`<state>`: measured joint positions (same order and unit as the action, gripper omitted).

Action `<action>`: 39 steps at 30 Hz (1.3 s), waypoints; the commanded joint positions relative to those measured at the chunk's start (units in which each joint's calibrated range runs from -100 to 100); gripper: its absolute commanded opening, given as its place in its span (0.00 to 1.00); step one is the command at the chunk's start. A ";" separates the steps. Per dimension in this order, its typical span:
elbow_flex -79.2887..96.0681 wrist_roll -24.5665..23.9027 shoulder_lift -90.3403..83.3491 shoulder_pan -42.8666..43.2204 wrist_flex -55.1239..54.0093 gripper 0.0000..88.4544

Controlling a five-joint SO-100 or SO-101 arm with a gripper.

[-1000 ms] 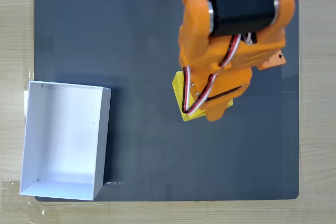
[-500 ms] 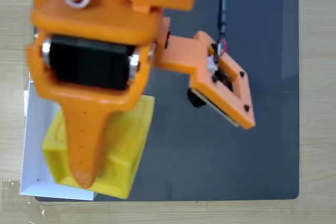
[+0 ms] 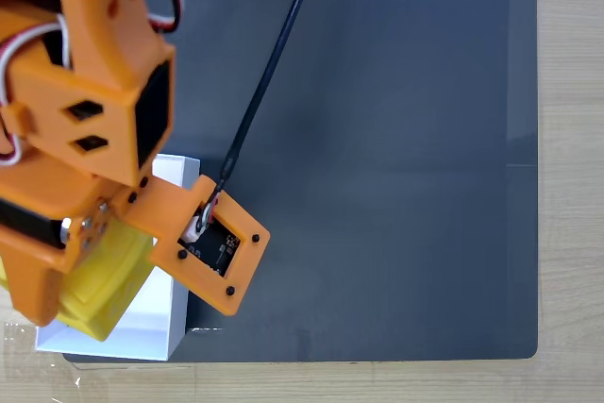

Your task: Grasp a yellow block and put it in the box

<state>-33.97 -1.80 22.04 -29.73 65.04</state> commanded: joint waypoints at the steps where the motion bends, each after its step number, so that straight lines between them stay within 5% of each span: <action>1: -2.99 -0.20 2.03 -1.24 -3.17 0.25; 20: -2.99 1.38 14.66 -1.66 -6.92 0.27; 29: -2.99 3.47 14.15 -1.49 0.50 0.52; 39: -2.90 2.90 5.76 -0.91 2.68 0.54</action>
<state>-34.15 1.32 35.36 -30.90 67.46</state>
